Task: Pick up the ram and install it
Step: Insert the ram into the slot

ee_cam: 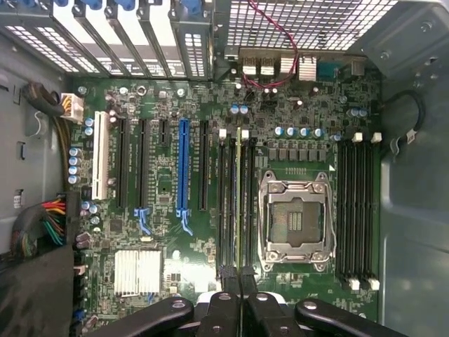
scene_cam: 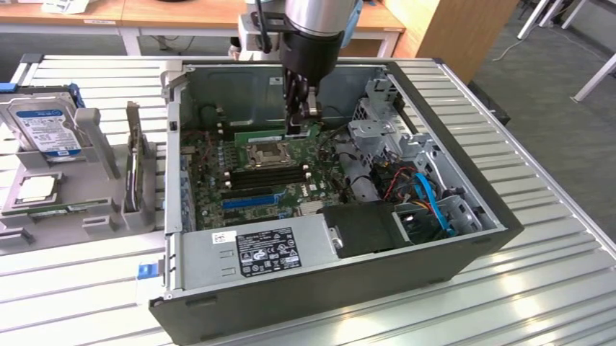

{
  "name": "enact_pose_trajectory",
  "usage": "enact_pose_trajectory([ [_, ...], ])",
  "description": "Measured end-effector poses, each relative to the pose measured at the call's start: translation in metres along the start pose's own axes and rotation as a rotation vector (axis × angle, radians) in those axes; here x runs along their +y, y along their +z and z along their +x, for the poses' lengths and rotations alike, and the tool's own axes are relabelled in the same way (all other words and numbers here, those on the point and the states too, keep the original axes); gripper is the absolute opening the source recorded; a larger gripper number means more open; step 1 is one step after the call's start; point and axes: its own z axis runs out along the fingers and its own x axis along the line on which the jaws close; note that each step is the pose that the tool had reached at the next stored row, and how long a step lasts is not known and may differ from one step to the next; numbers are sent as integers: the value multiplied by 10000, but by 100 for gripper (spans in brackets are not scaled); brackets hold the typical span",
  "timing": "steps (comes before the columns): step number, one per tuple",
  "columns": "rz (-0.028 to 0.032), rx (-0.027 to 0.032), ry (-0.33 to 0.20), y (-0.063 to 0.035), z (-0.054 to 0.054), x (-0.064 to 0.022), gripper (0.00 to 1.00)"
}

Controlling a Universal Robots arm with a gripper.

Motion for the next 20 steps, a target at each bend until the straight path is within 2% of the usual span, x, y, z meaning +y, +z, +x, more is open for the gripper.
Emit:
enact_pose_trajectory([
  [20,1,0,0,201,7,-7,12],
])
